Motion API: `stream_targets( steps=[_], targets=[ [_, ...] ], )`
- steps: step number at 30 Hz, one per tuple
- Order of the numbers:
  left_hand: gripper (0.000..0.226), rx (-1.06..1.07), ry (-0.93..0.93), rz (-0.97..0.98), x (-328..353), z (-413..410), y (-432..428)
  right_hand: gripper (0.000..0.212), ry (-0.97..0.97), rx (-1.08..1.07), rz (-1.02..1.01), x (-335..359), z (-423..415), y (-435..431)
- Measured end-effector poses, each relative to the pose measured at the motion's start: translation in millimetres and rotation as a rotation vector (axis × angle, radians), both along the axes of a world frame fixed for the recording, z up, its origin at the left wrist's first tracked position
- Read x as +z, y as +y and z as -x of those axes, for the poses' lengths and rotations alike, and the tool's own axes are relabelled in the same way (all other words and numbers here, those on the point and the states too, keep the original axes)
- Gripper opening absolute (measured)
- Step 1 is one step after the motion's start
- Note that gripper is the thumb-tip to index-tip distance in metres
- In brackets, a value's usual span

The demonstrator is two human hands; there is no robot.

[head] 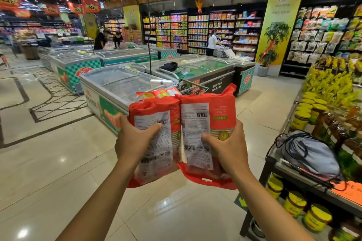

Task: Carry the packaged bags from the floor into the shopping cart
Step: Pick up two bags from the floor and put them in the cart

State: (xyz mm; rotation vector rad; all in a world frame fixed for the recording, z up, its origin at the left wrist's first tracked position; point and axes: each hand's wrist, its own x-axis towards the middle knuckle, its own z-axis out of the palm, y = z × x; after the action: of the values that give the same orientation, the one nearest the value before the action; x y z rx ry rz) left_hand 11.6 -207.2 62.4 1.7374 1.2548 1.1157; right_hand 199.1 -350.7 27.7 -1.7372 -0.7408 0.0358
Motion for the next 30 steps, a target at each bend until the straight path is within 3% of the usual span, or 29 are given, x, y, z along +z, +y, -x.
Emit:
stream_targets(
  steps=[5,12,17,30],
  targets=[
    [0.074,-0.014,0.018,-0.015,-5,-42,43,0.088,0.041,-0.002,-0.003,-7,-44,43],
    [0.077,0.019,0.021,-0.072,6,-121,113,0.083,0.076,0.042,-0.043,-4,-128,121],
    [0.066,0.032,0.014,-0.105,12,-180,158,0.077,0.086,0.064,-0.073,0,-188,166],
    [0.070,0.075,-0.011,-0.112,9,-274,251,0.083,0.094,0.085,-0.070,4,-283,261]
  ],
)
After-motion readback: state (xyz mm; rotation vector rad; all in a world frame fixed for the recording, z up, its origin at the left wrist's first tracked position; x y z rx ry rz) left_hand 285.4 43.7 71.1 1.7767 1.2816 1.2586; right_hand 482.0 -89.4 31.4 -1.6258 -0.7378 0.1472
